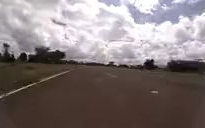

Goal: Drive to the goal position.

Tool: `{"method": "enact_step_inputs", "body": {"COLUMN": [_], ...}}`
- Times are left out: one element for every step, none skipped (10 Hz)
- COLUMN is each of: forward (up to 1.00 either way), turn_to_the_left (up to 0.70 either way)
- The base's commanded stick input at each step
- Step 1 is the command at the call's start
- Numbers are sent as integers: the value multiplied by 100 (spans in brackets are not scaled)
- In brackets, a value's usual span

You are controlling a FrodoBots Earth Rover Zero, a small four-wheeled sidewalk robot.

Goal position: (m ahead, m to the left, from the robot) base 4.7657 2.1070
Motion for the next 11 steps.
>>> {"method": "enact_step_inputs", "body": {"forward": [100,100,100,100,100,100,100,100,100,100,100], "turn_to_the_left": [-15,0,0,0,0,0,0,0,0,0,1]}}
